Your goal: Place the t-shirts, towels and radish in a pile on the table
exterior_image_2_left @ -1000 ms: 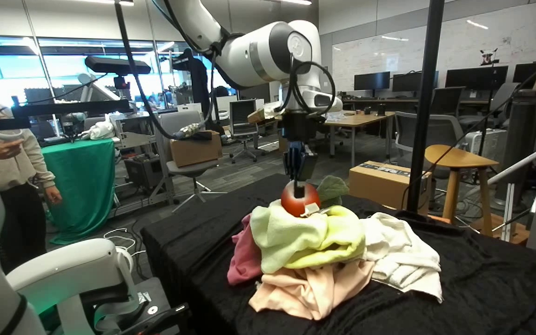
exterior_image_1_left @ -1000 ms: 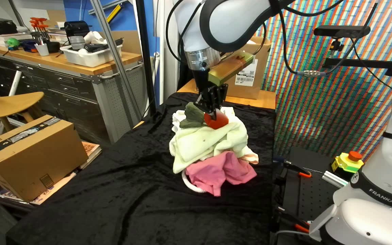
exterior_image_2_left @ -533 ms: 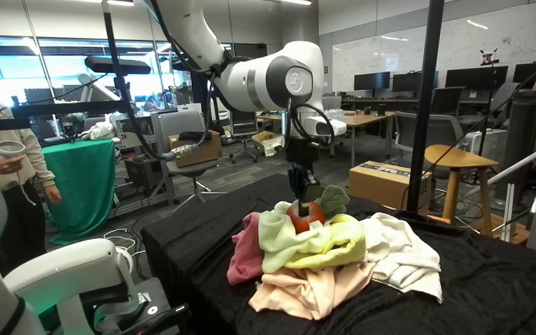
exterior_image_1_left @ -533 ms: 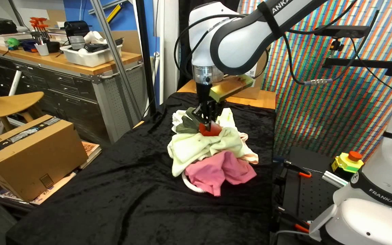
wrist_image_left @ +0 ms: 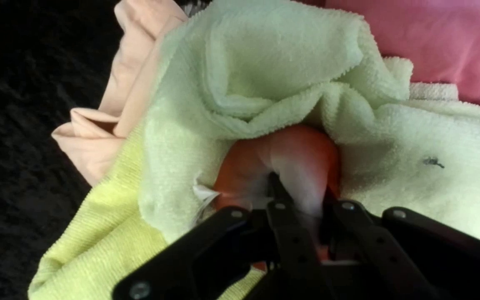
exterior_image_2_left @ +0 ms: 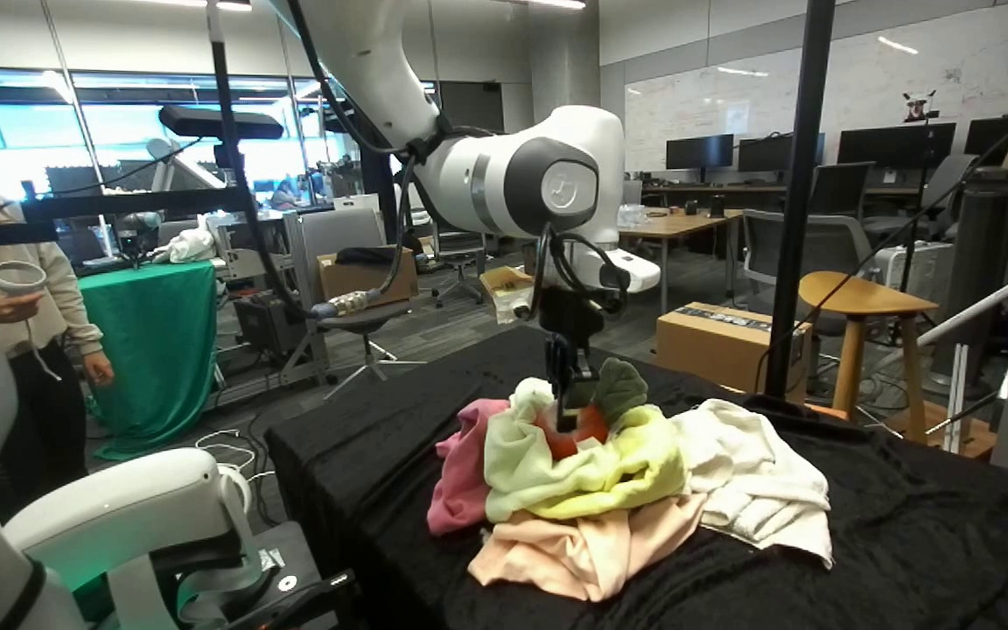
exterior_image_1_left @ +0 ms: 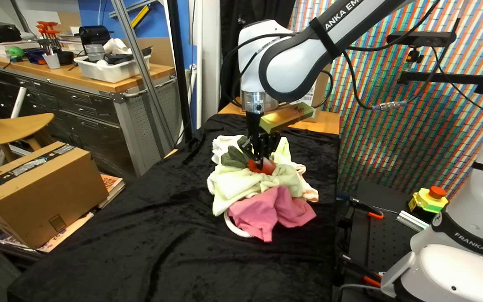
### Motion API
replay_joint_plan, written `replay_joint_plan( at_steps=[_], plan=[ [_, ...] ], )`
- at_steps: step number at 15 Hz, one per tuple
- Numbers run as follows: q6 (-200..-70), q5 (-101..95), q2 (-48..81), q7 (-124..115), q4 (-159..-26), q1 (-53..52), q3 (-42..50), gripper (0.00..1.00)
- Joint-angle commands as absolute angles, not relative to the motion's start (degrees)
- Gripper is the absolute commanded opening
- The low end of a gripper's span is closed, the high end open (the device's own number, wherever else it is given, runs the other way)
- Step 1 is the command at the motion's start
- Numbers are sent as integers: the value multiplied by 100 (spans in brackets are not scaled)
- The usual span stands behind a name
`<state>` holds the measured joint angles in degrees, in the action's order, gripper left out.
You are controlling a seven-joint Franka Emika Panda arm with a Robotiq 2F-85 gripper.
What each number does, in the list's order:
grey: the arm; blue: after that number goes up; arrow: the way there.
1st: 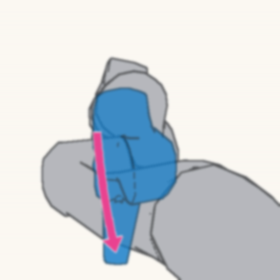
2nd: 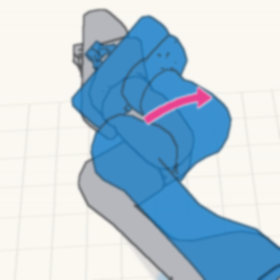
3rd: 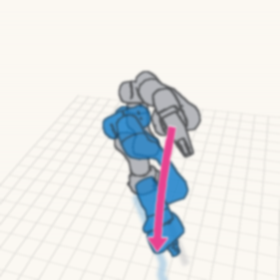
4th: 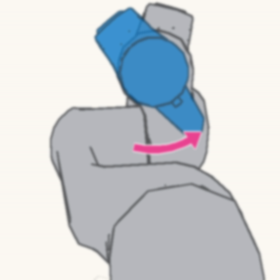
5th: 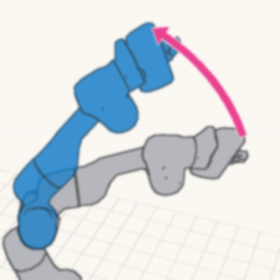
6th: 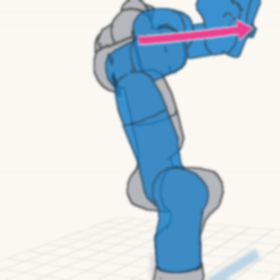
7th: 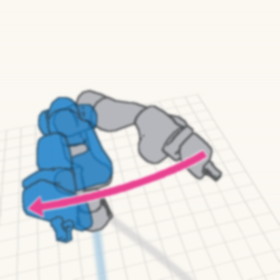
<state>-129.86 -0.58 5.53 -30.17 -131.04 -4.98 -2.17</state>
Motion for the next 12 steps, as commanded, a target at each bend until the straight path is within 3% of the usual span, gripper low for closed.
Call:
replay_joint_plan(
  at_steps=[1, 3, 4, 5, 12],
  plan=[
    [-13052, 119, 520, -2862, -13240, -477, -232, 8],
    [-12930, 76, 408, -2824, -13262, -484, -238, 11],
    [-12889, 37, 331, -2822, -13285, -487, -238, 41],
    [-12849, -1, 231, -2814, -13316, -489, -238, 42],
    [-12073, 31, -989, -2131, -13673, -470, -334, 94]
  ],
)
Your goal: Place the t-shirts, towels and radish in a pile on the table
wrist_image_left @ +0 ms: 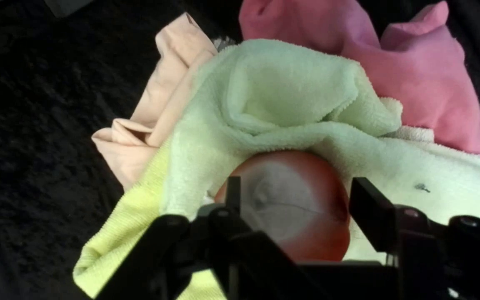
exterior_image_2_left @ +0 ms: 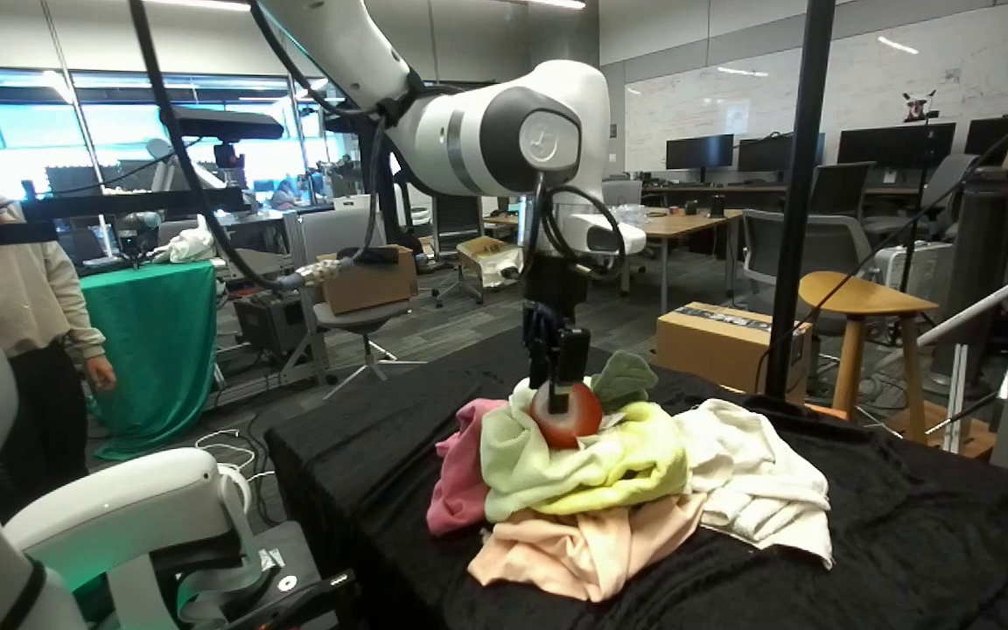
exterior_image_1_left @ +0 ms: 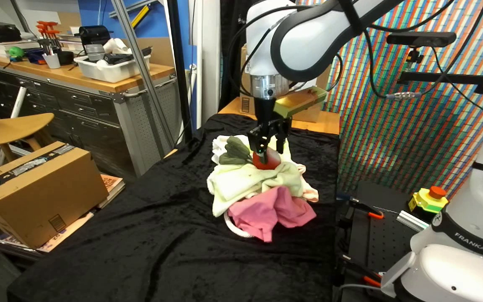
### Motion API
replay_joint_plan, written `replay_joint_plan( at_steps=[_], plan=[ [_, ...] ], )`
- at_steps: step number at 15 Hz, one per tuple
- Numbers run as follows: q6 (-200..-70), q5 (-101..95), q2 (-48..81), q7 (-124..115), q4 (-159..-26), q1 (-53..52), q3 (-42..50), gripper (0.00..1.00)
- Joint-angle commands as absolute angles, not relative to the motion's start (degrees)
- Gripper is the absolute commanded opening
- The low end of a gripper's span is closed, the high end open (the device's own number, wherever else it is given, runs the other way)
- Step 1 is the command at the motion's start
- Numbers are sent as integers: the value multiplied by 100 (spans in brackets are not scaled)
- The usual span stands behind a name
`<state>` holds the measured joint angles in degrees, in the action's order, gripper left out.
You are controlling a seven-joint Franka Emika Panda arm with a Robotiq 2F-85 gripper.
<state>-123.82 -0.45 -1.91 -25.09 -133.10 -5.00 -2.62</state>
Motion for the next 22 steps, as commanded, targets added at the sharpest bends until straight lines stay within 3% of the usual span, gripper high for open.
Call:
replay_joint_plan(
  at_steps=[1, 13, 22],
  plan=[
    [-11911, 62, -1219, -1988, -13714, -471, -349, 99],
    [-9051, 127, -4234, -312, -13848, -712, -455, 100],
    [-10286, 90, -5944, -300, -14785, -683, -467, 100]
  ],
)
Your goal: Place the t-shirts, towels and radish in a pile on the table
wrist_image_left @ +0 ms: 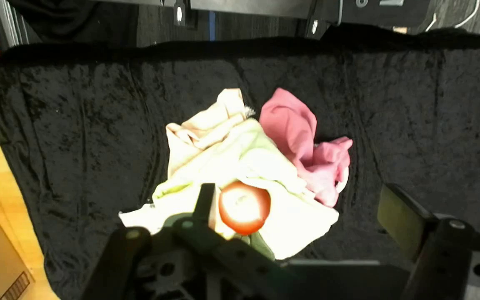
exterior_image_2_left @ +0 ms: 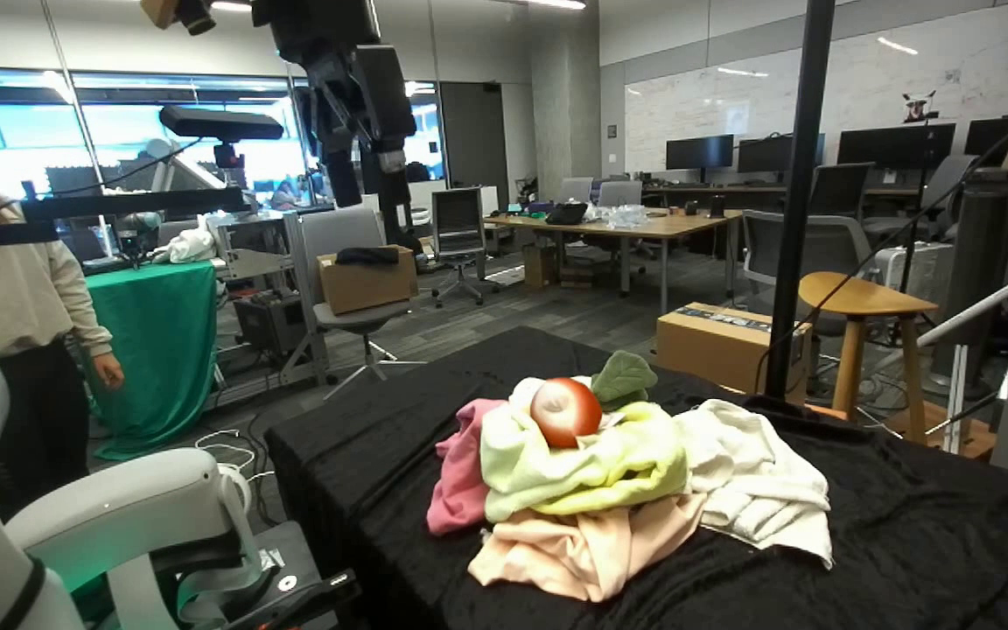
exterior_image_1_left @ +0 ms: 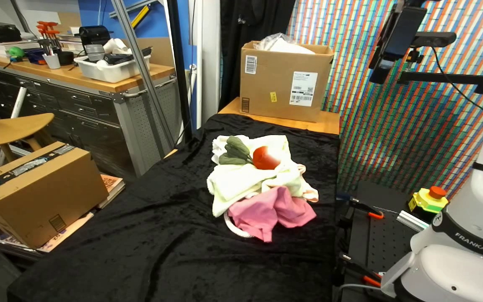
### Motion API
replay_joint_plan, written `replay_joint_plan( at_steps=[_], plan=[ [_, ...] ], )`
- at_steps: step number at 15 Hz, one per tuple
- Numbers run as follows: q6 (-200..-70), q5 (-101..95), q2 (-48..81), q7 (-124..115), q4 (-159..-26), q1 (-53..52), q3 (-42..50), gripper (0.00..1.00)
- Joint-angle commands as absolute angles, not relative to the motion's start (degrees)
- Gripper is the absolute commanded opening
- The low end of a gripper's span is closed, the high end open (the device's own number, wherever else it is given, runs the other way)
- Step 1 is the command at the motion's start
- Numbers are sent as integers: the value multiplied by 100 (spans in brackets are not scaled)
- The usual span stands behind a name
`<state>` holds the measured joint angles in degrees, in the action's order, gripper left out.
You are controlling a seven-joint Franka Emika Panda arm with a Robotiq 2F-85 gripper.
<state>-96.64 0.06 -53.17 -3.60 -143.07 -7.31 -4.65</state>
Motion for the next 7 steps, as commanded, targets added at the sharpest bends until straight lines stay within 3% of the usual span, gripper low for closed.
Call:
replay_joint_plan(
  at_steps=[1, 7],
  plan=[
    [-10438, 85, -6061, -282, -14897, -683, -453, 100],
    [-10536, 69, -6175, -291, -15066, -638, -446, 100]
  ],
)
